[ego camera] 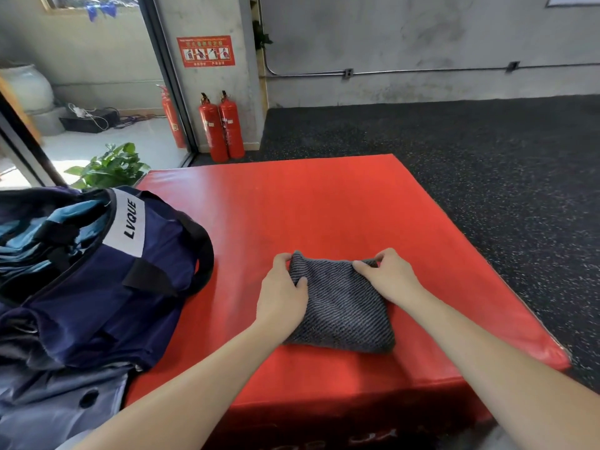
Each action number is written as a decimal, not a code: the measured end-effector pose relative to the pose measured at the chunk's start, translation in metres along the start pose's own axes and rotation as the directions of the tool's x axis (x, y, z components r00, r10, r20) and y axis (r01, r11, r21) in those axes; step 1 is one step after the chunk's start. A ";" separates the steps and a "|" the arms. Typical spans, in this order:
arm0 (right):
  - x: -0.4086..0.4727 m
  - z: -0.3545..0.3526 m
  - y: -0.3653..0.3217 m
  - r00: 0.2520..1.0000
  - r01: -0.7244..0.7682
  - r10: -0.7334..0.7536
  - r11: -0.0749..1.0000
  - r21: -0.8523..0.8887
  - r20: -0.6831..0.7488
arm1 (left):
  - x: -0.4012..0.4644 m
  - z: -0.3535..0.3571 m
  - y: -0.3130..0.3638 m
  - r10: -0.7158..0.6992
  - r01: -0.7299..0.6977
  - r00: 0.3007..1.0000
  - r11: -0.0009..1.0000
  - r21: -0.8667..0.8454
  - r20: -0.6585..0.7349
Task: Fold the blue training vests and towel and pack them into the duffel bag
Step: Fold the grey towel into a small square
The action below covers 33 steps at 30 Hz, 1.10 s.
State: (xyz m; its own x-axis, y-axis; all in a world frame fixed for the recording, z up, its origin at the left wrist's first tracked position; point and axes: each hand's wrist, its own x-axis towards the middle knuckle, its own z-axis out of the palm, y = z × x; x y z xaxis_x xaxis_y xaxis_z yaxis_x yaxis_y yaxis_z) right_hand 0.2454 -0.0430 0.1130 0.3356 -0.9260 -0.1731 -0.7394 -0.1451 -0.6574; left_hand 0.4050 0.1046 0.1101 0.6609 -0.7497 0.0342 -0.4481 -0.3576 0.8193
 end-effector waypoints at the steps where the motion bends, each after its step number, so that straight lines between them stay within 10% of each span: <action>1: -0.002 -0.002 -0.003 0.997 -0.063 0.061 0.997 0.054 0.048 | 0.001 0.003 0.000 -0.002 0.003 1.000 1.000 0.014 -0.011; 7: -0.021 -0.013 -0.004 0.948 -0.106 -0.051 0.882 0.459 0.315 | 0.007 0.001 0.001 0.225 -0.212 0.974 0.923 0.321 -0.002; 10: -0.030 -0.023 -0.013 0.913 0.068 -0.268 0.844 0.532 0.307 | 0.016 -0.025 0.010 0.434 -0.459 0.883 0.879 0.130 0.178; 15: -0.054 -0.023 -0.033 0.827 0.148 -0.425 0.795 0.588 0.367 | 0.010 -0.073 0.032 0.428 -0.317 0.819 0.893 -0.320 0.382; 22: -0.091 -0.026 -0.090 0.759 0.135 -0.473 0.787 0.602 0.447 | -0.002 -0.128 0.018 0.305 -0.235 0.831 0.950 -0.203 0.465; 33: -0.130 -0.015 -0.216 0.627 0.332 -0.573 0.810 0.484 0.528 | -0.066 -0.270 -0.014 0.213 -0.269 0.959 0.894 -0.358 -0.189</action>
State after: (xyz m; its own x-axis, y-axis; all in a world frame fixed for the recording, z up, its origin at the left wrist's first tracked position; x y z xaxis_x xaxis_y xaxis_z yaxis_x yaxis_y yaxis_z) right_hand 0.3526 0.1036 0.2879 0.9420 -0.3136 -0.1192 -0.2048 -0.2561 -0.9447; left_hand 0.5296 0.3096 0.2512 0.6520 -0.6895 0.3154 -0.3632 0.0812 0.9282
